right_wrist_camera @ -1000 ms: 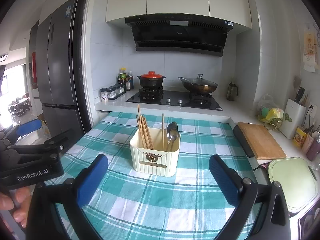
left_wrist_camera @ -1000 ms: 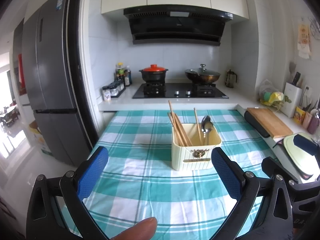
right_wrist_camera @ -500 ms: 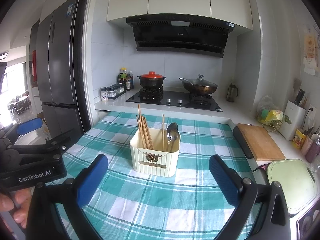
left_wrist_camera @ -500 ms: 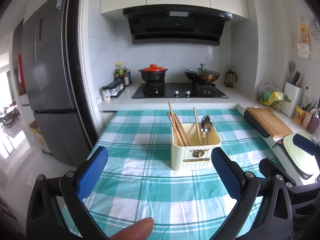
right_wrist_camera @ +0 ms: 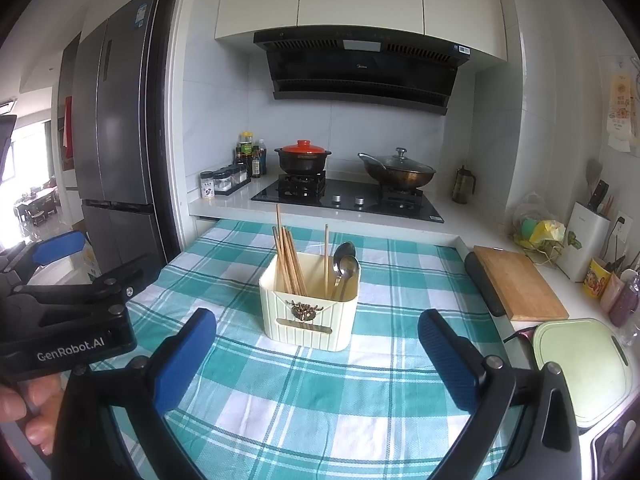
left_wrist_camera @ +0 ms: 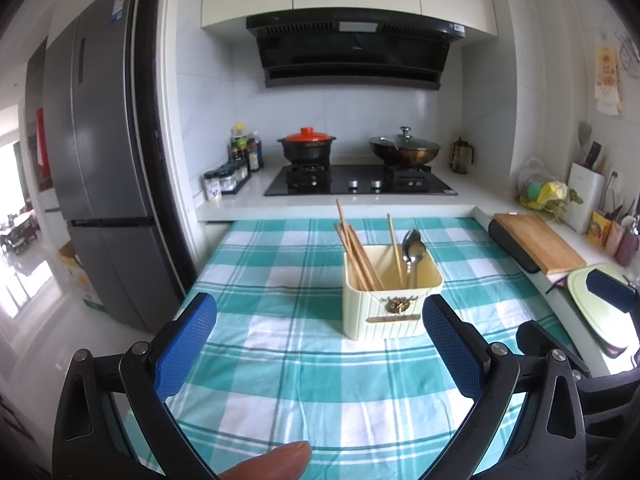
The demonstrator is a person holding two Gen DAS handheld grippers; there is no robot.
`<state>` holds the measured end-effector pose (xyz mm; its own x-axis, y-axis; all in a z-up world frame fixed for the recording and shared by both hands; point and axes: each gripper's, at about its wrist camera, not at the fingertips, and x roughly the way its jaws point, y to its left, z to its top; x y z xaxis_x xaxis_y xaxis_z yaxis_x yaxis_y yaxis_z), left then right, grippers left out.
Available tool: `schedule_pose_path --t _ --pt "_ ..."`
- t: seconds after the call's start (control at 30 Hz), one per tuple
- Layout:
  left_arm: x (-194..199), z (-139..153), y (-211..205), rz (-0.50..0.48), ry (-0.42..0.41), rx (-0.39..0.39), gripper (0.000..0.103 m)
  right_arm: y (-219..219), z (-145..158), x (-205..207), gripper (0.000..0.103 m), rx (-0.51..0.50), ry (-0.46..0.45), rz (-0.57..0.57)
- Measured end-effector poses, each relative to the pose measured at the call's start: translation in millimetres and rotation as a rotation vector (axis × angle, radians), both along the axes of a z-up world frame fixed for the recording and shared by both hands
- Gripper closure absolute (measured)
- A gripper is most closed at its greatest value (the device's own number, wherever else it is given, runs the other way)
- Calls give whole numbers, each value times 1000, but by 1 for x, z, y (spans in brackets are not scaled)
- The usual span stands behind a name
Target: Organize utensils
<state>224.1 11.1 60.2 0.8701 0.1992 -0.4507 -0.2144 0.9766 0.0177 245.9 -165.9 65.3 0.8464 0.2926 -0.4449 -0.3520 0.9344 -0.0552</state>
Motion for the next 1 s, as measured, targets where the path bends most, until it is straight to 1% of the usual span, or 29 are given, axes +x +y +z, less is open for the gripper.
schedule_pose_path --t 0.63,0.8,0.9,0.93,1.0 --pt "1 -7 0 4 11 7 1 -2 -3 2 0 -4 11 -5" --pt "1 -9 -1 -4 6 12 0 -3 -6 3 0 -4 16 -14" --pt "-2 -10 2 -20 -22 -18 1 -4 -7 3 0 -4 17 -22" --pt "-2 -11 3 -29 -20 -24 1 -4 -8 3 0 -4 17 -26" --pt "-1 -14 1 -40 -4 -9 0 -6 -10 5 0 0 22 -31"
